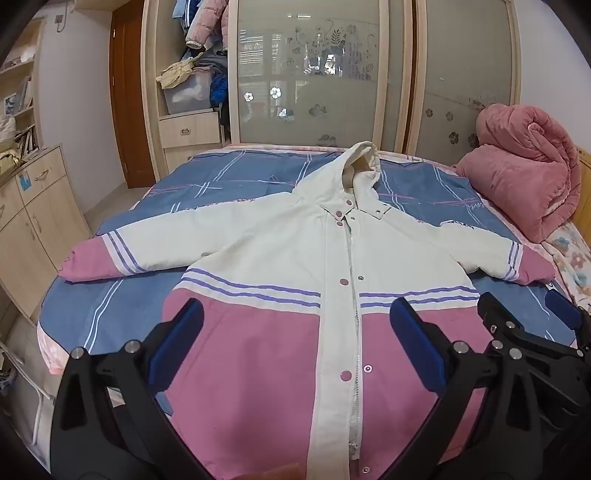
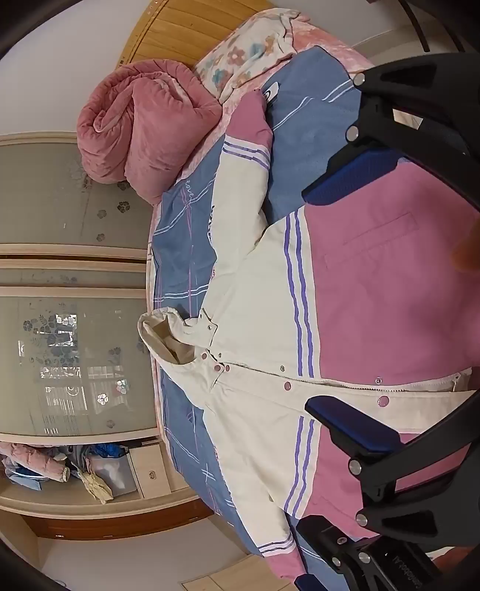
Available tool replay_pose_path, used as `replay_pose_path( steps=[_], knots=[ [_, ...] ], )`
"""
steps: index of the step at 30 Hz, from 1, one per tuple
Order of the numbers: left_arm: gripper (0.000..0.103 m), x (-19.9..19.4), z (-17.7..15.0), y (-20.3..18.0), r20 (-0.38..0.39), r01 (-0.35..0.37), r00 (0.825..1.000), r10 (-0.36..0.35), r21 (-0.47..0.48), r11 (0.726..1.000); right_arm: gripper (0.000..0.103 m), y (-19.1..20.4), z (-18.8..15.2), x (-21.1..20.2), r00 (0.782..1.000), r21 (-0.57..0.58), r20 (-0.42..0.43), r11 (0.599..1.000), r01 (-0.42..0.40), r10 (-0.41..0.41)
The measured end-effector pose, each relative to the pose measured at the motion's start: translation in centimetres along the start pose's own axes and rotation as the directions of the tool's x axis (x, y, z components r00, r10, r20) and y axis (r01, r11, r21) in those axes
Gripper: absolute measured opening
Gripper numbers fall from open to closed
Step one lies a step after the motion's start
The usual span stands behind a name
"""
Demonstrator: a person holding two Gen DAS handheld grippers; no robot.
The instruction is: Fold large clothes
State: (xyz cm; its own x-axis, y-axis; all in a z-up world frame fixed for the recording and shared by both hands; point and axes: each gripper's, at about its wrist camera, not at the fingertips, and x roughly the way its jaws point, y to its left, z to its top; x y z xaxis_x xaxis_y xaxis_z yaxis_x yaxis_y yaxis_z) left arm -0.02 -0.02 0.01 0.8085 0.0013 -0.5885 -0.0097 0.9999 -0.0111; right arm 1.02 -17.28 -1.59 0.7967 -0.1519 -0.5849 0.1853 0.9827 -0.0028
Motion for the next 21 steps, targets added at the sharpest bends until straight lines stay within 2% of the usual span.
replay_pose_path(
  steps=[21],
  knots=[
    [0.101,0.05,-0.32,0.03,-0.006,0.001,1.000,-0.001,-0.001,1.000,0.102,0.07,-0.50,0.31,1.000,0.002,-0.006,1.000,-0.006,0.006]
  ],
)
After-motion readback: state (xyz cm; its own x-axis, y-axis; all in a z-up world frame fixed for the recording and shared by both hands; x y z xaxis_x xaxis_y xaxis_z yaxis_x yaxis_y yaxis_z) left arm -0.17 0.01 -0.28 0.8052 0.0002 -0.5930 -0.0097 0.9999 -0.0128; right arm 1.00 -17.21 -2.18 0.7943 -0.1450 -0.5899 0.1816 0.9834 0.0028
